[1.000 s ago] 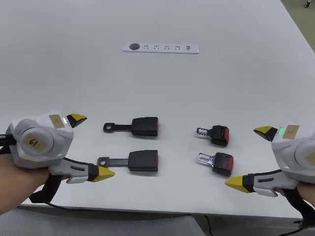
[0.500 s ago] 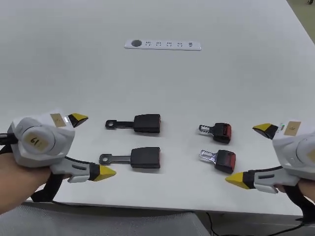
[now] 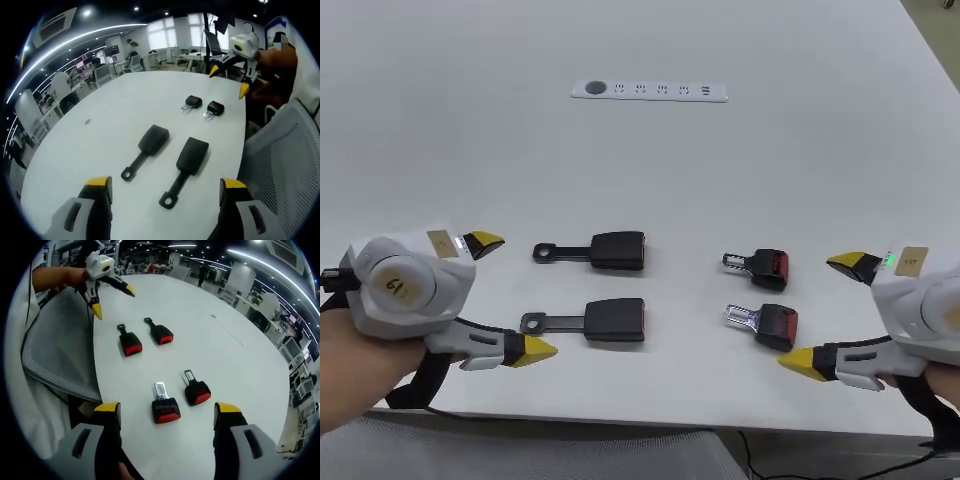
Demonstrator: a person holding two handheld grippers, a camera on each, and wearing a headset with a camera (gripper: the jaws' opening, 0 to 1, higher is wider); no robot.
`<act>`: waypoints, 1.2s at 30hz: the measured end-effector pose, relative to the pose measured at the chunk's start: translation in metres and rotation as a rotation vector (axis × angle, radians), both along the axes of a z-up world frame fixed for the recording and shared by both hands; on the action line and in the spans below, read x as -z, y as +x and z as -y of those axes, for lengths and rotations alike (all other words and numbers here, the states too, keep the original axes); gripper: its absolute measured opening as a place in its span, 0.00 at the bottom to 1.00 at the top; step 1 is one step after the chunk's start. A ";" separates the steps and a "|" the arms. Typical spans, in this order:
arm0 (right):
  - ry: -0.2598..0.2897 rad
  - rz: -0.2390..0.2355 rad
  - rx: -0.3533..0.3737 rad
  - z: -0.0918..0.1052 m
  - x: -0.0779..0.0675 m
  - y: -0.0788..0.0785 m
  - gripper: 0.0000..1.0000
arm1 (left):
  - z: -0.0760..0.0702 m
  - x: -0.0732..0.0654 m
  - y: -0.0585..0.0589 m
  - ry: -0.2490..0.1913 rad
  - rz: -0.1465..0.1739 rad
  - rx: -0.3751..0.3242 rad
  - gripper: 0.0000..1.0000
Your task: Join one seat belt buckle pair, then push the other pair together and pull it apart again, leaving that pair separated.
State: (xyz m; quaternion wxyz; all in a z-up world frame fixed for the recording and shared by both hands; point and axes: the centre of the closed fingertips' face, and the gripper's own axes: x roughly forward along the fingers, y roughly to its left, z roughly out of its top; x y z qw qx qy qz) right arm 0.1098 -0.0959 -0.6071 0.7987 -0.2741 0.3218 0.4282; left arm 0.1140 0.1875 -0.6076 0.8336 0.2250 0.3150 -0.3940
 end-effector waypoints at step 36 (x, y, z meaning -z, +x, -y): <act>-0.040 -0.059 -0.155 -0.021 0.030 -0.001 0.45 | 0.057 0.042 -0.002 0.095 -0.112 0.296 0.63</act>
